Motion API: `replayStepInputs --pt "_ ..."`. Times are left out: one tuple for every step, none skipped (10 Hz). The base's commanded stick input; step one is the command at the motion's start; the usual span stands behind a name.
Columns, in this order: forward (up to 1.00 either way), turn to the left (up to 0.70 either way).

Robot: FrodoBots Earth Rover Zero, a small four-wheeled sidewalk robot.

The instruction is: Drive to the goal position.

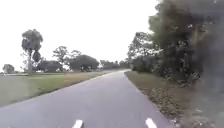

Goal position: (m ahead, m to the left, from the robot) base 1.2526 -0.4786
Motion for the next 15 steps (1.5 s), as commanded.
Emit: replayStepInputs --pt "0.06 0.0" --pt "0.11 0.01" --pt "0.15 0.01" --pt "0.2 0.01" --pt "0.24 0.02" --pt "0.29 0.02" --pt "0.34 0.02" --pt "0.38 0.03" --pt "0.43 0.03" --pt "0.47 0.03" --pt "0.52 0.04" --pt "0.56 0.04" --pt "0.61 0.04" --pt "0.66 0.05" --pt "0.7 0.05"
